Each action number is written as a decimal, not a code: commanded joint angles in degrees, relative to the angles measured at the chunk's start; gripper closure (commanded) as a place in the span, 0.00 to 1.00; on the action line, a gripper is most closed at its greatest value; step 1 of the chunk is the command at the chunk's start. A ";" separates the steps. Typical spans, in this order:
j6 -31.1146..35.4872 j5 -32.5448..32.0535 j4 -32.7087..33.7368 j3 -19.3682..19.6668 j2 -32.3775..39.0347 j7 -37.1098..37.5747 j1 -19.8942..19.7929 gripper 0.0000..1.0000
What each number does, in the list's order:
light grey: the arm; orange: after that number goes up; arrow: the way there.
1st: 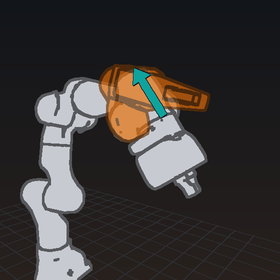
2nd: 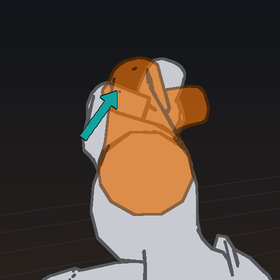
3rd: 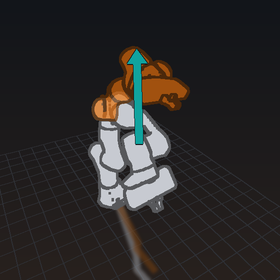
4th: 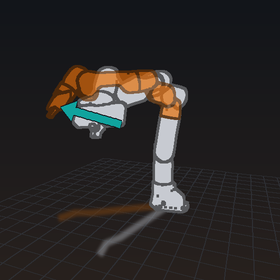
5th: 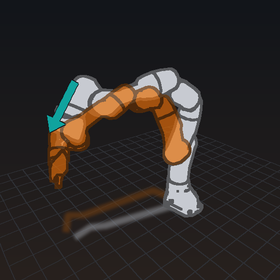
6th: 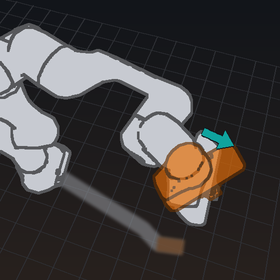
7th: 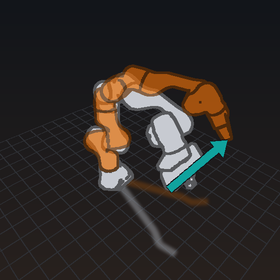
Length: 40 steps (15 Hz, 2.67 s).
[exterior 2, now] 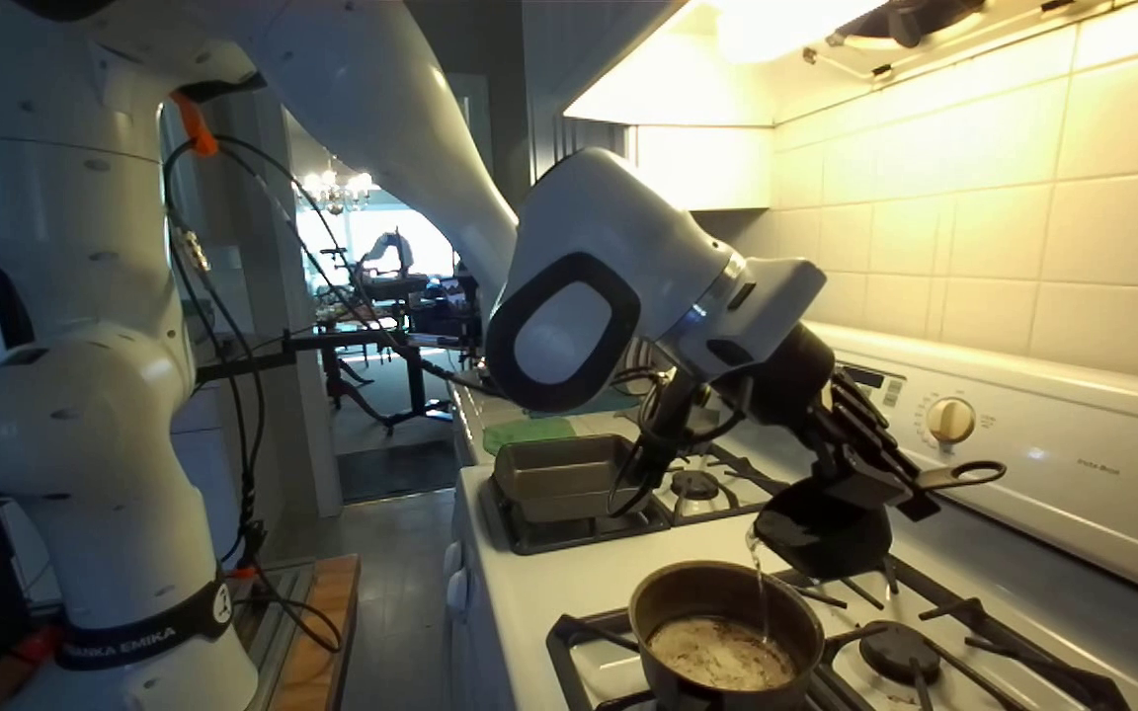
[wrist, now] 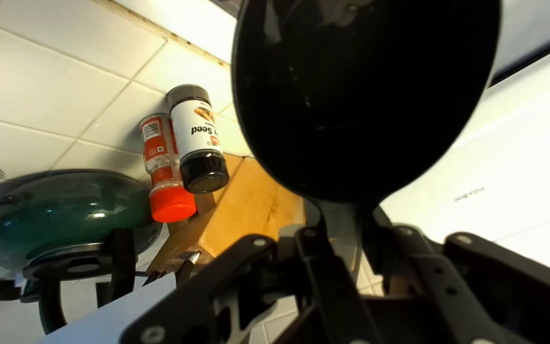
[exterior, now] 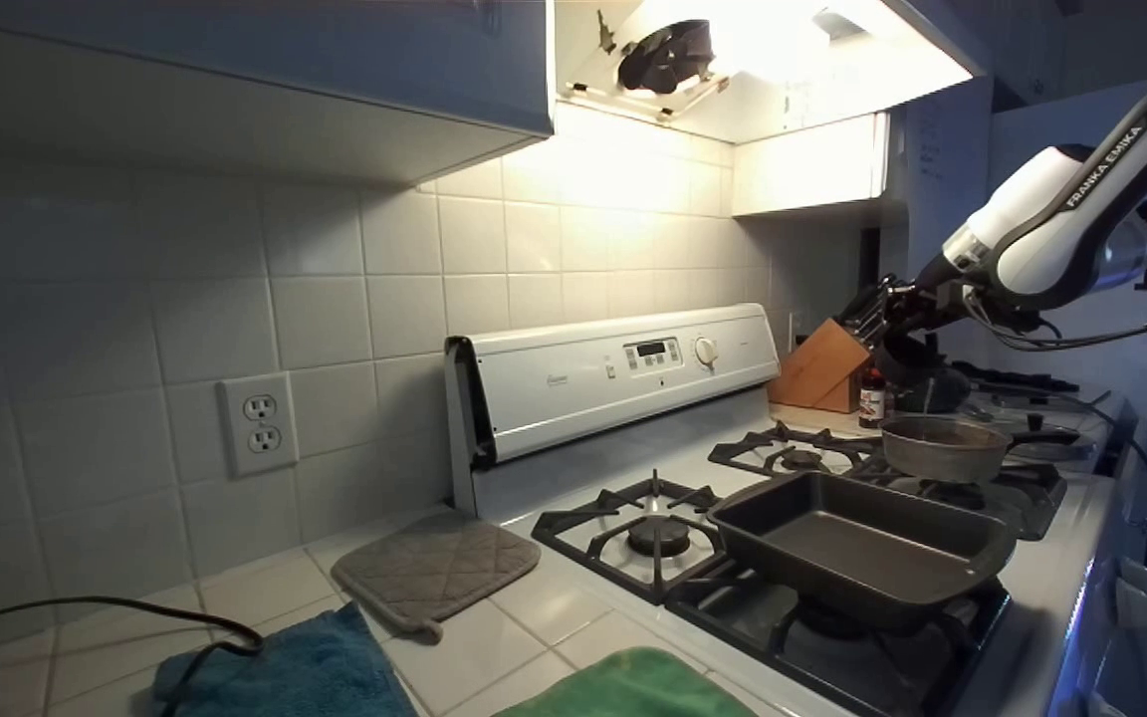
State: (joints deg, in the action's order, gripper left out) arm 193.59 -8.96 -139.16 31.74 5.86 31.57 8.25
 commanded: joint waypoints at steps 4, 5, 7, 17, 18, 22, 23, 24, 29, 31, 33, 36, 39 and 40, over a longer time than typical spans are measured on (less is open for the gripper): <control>3.16 3.22 -2.03 3.58 -0.13 -2.15 5.06 0.94; 3.78 3.65 -2.34 4.08 -0.12 -2.44 5.74 0.94; 4.90 4.56 -3.00 4.84 -0.20 -3.17 6.90 0.94; 9.08 13.70 -6.33 8.52 -0.39 -10.38 13.28 0.94; 9.43 14.64 -6.59 8.70 -0.45 -11.15 13.85 0.94; 11.07 18.00 -7.72 9.08 -0.71 -14.07 15.75 0.94; 11.33 18.78 -7.87 9.11 -0.79 -14.74 16.16 0.94; 11.62 19.51 -8.01 9.09 -0.84 -15.33 16.50 0.94; 13.74 22.64 -8.90 8.94 -1.14 -17.94 17.79 0.94; 14.38 23.64 -9.07 8.92 -1.32 -18.90 18.08 0.94; 15.17 24.63 -9.17 8.90 -1.43 -19.77 18.34 0.94; 15.83 25.77 -9.30 8.87 -1.71 -21.23 18.52 0.94; 16.37 26.78 -9.61 8.86 -2.01 -22.81 18.75 0.94; 16.84 27.26 -9.67 8.82 -1.99 -23.36 18.84 0.94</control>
State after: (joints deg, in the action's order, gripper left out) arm 208.56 15.43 -147.02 39.99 5.81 11.67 25.61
